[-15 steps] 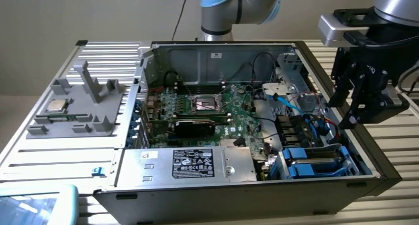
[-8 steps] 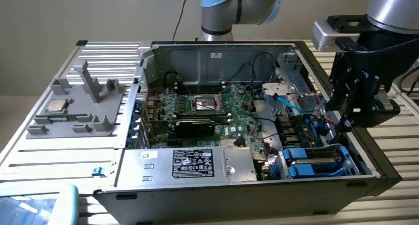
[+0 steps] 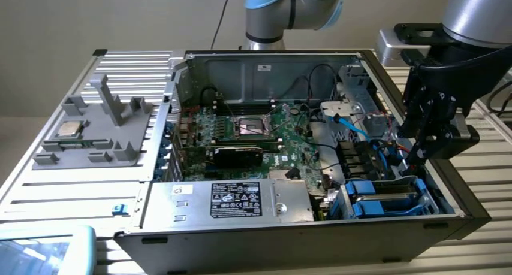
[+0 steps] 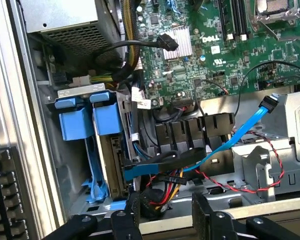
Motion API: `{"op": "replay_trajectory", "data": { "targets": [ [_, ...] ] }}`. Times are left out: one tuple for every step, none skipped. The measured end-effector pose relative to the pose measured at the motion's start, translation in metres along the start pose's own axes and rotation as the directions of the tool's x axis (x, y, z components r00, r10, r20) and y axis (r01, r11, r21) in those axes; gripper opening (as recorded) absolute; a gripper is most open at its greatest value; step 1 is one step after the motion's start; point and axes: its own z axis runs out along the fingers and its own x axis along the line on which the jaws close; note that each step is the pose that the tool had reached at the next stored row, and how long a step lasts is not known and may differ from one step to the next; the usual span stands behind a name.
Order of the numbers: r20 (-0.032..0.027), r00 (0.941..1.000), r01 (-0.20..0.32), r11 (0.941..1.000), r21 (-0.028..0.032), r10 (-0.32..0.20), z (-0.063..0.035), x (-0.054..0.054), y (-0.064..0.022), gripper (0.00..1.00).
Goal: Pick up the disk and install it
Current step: 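Insert the first disk wire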
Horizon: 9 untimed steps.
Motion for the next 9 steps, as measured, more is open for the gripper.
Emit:
{"op": "replay_trajectory", "data": {
  "targets": [
    [-0.0002,1.0000,-0.004,1.0000,0.0005,0.004,0.0010,0.000,0.0011,0.54],
    [-0.0005,1.0000,-0.008,1.0000,0.0010,0.008,0.0019,0.000,0.0025,0.54],
    [-0.0008,0.9999,-0.011,0.9999,0.0014,0.011,0.0029,0.000,0.0041,0.54],
    [-0.0008,0.9999,-0.013,0.9999,0.0018,0.013,0.0038,0.000,0.0060,0.54],
    [-0.0008,0.9999,-0.015,0.9999,0.0024,0.015,0.0046,0.000,0.0082,0.54],
    [-0.0008,0.9999,-0.016,0.9999,0.0032,0.016,0.0053,0.000,0.0103,0.54],
    [-0.0006,0.9998,-0.018,0.9998,0.0042,0.018,0.0058,0.000,0.0121,0.54],
    [-0.0005,0.9998,-0.019,0.9998,0.0061,0.019,0.0062,-0.001,0.0136,0.54],
    [0.0001,0.9998,-0.021,0.9998,0.0083,0.021,0.0066,-0.001,0.0148,0.54]
  ]
}}
